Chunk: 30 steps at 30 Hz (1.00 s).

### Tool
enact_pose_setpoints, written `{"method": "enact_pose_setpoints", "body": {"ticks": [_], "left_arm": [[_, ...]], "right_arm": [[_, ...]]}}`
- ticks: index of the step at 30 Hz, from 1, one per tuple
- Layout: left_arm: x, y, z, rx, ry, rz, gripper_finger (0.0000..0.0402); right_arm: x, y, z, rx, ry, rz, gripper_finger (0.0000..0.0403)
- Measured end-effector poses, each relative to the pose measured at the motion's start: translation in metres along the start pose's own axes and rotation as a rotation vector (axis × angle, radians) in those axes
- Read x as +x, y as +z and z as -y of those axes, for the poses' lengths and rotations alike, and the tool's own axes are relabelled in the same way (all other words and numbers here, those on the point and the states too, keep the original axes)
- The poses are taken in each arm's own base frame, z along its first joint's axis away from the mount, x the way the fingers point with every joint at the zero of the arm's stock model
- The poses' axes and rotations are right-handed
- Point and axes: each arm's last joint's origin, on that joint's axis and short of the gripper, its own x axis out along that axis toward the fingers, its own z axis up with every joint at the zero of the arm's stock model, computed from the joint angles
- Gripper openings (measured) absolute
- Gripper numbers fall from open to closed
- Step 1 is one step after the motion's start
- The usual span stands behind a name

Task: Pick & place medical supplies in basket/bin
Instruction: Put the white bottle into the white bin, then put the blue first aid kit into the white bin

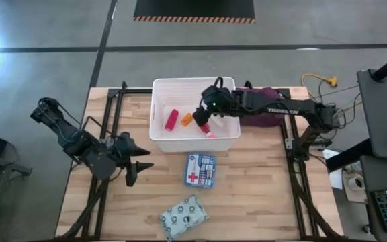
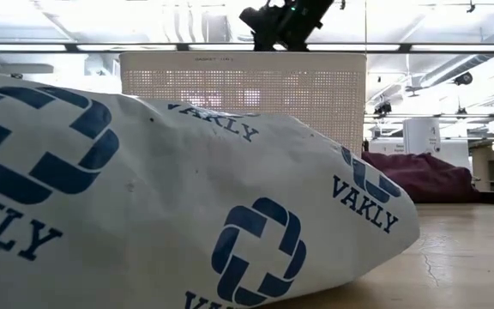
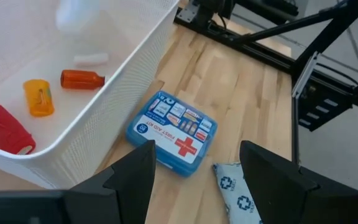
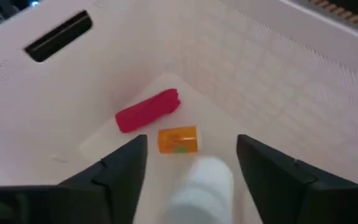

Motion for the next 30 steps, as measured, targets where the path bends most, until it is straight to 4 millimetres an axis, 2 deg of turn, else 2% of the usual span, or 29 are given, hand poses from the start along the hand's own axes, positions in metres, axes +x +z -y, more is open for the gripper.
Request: {"method": "enact_pose_setpoints", "body": {"ticks": [8,11,15,20,24,30], "left_arm": [[0.005,-0.002,0.003,-0.034,0.01,-0.006,0.0216],[0.005,-0.002,0.003,-0.044,0.008,-0.004,0.0216],[0.005,-0.002,0.003,-0.048,0.008,-0.004,0.0216],[0.005,-0.002,0.003,-0.048,0.009,-0.004,0.0216],[0.006,-0.004,0.003,-0.058,0.014,-0.008,0.0216],[0.021,-0.018,-0.005,-0.06,0.05,-0.058,0.0215]], "right_arm": [[-0.011,0.008,0.001,-0.02,0.005,0.033,0.0317],[-0.02,0.008,-0.003,-0.078,0.025,0.047,0.033],[-0.041,0.0,-0.019,-0.175,0.068,0.063,0.0333],[-0.069,-0.019,-0.038,-0.243,0.127,0.025,0.0327],[-0.092,-0.042,-0.052,-0.25,0.161,-0.058,0.0327],[-0.107,-0.086,-0.067,-0.186,0.095,-0.257,0.0326]]}}
